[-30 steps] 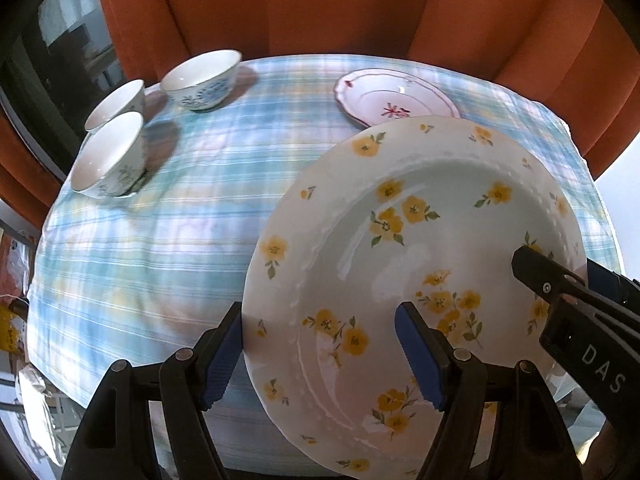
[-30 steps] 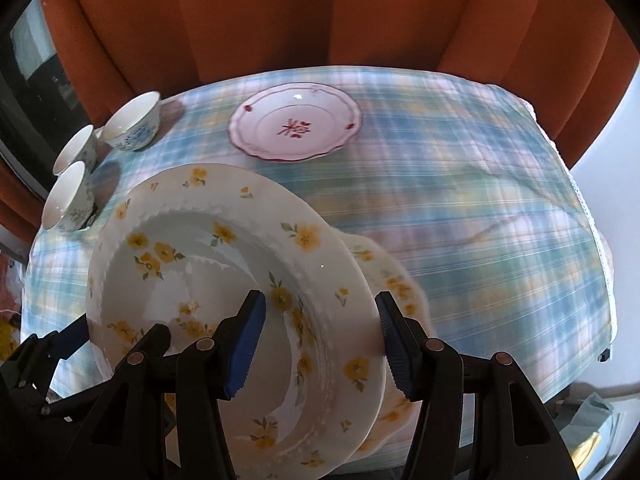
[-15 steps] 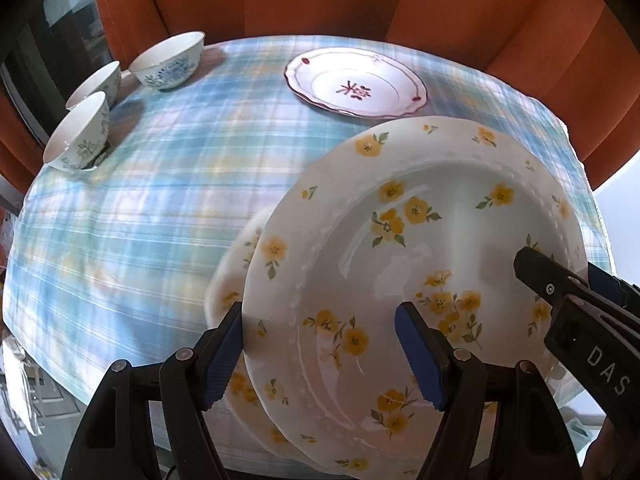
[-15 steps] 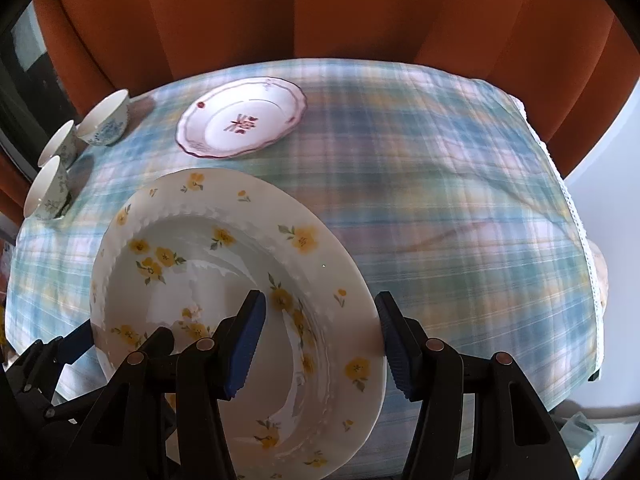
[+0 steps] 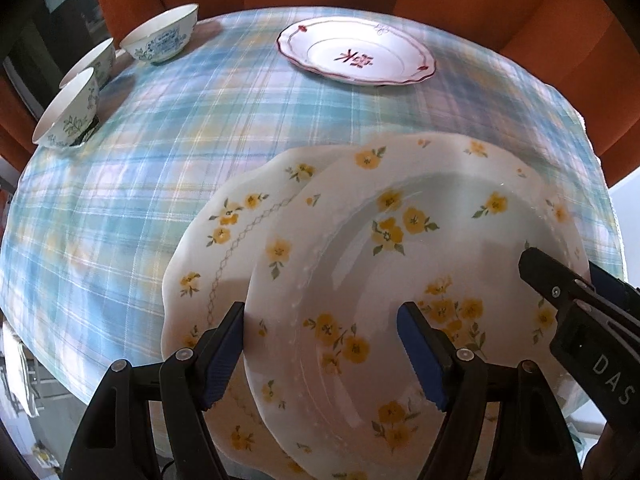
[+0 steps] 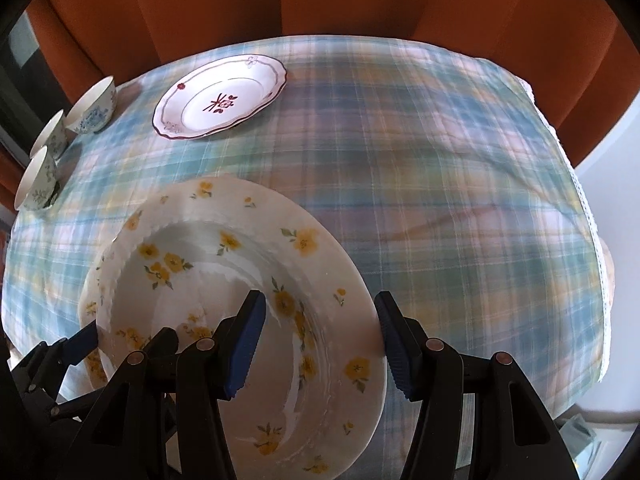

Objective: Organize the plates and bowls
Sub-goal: 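Lower the medium plate onto the large plate with both tools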

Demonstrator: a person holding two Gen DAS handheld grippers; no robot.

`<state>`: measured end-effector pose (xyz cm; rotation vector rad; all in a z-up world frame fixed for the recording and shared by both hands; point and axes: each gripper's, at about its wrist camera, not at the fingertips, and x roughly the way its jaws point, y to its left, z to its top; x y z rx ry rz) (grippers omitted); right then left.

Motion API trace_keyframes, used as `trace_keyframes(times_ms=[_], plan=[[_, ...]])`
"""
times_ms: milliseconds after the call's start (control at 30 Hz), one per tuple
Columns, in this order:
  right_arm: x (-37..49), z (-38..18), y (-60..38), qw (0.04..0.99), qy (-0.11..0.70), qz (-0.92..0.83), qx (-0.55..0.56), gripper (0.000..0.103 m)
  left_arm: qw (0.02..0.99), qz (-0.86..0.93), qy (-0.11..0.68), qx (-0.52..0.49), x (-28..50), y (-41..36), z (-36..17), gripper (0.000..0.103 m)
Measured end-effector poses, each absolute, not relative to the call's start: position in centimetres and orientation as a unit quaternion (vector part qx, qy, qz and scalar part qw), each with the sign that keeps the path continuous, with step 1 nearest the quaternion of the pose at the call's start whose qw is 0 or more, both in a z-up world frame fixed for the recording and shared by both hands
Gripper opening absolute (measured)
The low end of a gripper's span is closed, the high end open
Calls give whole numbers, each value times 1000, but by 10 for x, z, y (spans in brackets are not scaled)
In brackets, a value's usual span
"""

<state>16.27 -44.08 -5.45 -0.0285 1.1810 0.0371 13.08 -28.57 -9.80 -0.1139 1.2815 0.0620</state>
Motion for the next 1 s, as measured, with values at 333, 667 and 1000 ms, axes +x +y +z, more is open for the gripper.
trace_keyframes(times_ms=[333,667,1000], plan=[[169,-65,-422,829,557,42,-41,60,794,66,602,-48,133,-276,-107,77],[166,-73,-426,820,570,52,-16,54,795,76,601,-27,131,-272,-104,81],[161,-70,-429,826,560,58,-24,36,813,77,577,-4,120,-279,-85,86]])
